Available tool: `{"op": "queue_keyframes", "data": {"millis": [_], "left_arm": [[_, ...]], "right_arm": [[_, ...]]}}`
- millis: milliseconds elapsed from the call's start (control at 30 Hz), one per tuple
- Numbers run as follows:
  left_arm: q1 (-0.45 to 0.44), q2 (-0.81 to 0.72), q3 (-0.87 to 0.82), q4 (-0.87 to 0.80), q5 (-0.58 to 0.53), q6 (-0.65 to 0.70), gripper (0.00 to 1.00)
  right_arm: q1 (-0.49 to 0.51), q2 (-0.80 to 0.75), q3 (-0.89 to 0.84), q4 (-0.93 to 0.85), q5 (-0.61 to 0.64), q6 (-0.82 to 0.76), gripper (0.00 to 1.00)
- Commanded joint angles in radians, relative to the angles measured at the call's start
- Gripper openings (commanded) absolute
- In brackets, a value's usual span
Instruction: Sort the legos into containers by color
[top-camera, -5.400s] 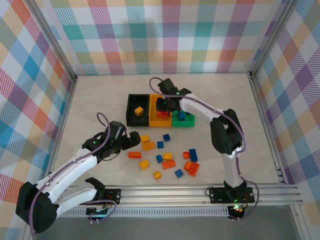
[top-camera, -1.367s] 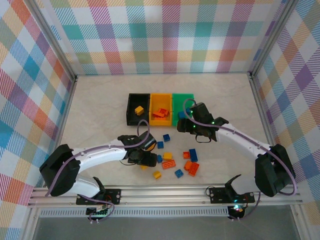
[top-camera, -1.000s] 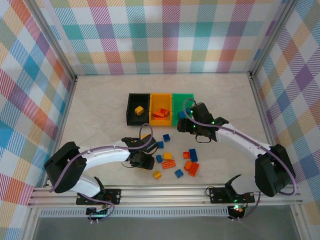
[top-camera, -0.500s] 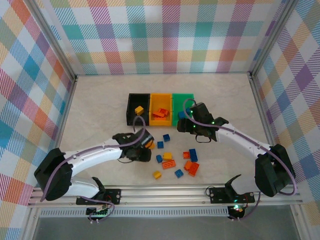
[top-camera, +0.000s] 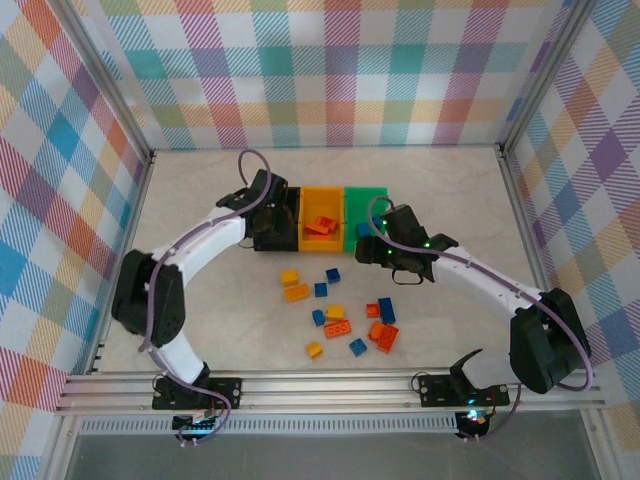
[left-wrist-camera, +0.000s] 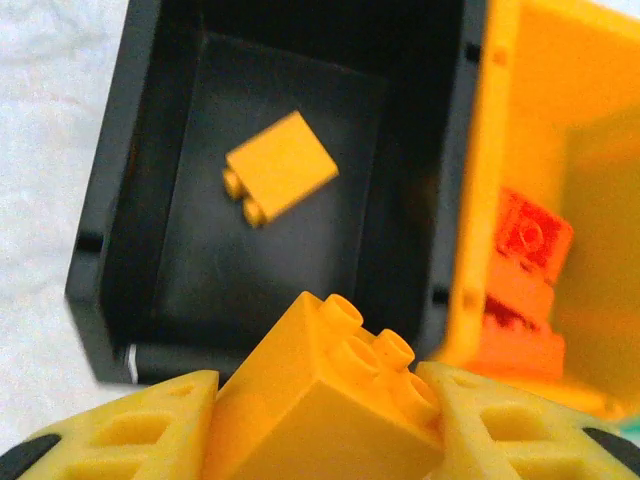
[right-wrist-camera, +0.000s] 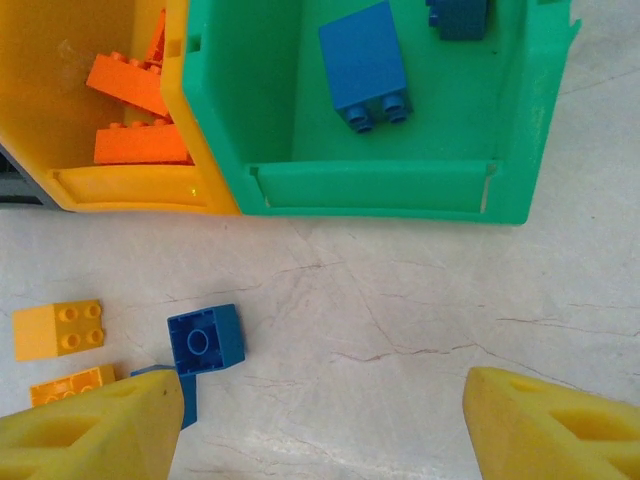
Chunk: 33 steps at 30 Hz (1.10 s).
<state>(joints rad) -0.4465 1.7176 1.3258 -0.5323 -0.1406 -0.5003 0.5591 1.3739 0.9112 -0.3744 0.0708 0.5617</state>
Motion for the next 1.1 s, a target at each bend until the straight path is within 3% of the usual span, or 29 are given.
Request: {"op": "queue_keyframes", "data": {"millis": [0, 233, 400, 533, 767, 1067], "left_arm": [[0.015, 0.07, 0.099, -0.001, -0.058, 0.012, 0.33], [0.031, 0.218, 0.264, -0.076, -0.077, 0.015, 0.39], [0.031, 0.222, 0.281, -0.086, -0.051, 0.017, 0.71], [0.025, 0.156, 0.266, -0.083, -0.026, 0.015, 0.85], [-0.051, -0.057, 0.132, -0.083, 0.014, 0.023, 0.89], [-0.174, -0.295, -0.296, 0.007, 0.093, -0.062, 0.89]], "right_arm": [[-0.007, -0.019, -0.005, 0.008, 0.004, 0.0, 0.75], [-0.024, -0.058, -0.02, 0.002, -0.009, -0.005, 0.75], [-0.025, -0.076, -0.026, -0.002, -0.015, -0.002, 0.76], [-0.025, -0.081, -0.023, -0.004, -0.014, -0.002, 0.77], [-0.026, -0.084, -0.026, -0.009, -0.012, -0.002, 0.77], [-0.024, -0.069, -0.052, 0.017, -0.025, 0.007, 0.77]]}}
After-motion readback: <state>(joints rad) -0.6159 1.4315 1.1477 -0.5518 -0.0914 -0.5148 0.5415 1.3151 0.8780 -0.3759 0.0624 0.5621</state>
